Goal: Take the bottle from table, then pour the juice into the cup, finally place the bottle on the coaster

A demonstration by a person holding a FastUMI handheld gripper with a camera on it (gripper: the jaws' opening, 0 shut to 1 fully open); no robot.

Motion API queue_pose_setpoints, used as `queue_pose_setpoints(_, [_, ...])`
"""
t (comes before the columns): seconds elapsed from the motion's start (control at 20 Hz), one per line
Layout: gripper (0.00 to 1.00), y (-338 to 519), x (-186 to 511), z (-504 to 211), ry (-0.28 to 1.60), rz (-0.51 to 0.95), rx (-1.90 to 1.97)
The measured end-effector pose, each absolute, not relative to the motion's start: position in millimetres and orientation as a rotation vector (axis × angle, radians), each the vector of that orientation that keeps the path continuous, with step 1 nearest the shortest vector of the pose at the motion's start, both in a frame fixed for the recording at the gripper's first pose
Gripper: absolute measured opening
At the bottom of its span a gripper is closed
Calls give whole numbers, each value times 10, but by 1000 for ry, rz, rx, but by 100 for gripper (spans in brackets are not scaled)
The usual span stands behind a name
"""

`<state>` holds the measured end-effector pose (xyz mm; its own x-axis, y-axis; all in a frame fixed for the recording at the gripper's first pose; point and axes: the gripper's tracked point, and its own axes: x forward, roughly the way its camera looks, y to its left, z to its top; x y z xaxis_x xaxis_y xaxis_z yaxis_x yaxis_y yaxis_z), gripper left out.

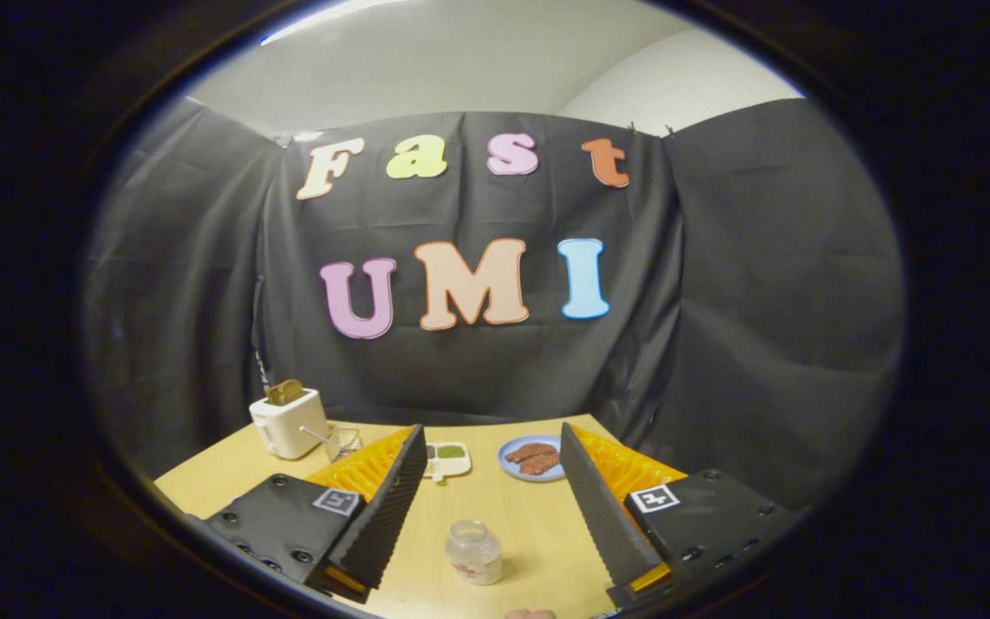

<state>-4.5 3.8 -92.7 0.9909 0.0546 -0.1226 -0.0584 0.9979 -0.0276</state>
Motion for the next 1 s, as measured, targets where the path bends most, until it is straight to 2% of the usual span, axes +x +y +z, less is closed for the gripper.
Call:
queue_pose_setpoints(0.55, [97,129,-130,-1661,235,94,15])
queue_pose_setpoints(1.0, [97,112,-223,-2682,414,124,1])
